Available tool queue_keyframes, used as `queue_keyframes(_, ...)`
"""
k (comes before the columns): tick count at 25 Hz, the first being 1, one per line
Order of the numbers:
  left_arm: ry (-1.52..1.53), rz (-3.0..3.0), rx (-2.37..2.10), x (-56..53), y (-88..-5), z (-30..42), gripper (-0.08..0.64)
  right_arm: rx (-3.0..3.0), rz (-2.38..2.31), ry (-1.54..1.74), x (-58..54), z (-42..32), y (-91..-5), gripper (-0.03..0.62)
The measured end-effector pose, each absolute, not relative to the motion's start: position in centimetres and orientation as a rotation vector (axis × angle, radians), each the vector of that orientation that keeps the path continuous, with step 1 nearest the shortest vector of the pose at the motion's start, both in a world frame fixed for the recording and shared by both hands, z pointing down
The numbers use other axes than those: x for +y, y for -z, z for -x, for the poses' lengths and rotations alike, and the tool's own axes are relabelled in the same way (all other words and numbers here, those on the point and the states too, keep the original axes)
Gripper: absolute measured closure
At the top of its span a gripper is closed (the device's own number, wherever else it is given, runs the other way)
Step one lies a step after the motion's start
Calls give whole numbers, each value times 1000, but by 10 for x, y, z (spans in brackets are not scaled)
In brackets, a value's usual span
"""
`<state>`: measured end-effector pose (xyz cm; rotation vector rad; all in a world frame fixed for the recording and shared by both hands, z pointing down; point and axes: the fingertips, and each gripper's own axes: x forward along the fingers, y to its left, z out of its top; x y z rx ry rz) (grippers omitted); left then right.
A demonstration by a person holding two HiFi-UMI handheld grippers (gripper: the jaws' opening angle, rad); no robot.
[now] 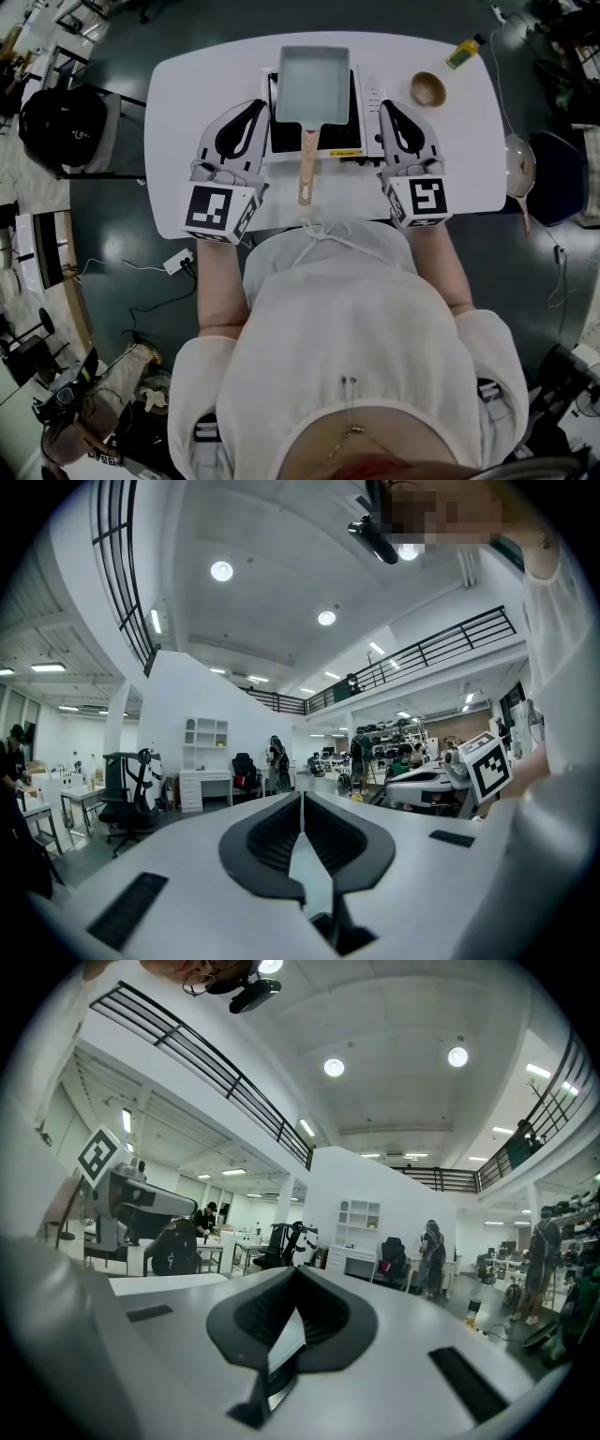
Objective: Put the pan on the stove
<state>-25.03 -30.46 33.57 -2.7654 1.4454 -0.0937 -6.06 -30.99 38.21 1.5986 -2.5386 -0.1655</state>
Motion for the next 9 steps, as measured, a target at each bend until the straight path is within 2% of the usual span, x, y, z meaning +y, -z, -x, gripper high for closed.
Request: queue_keyframes(9, 78, 2770, 1462, -299, -339, 251, 532, -2551, -1582, 179, -305, 63, -382, 591)
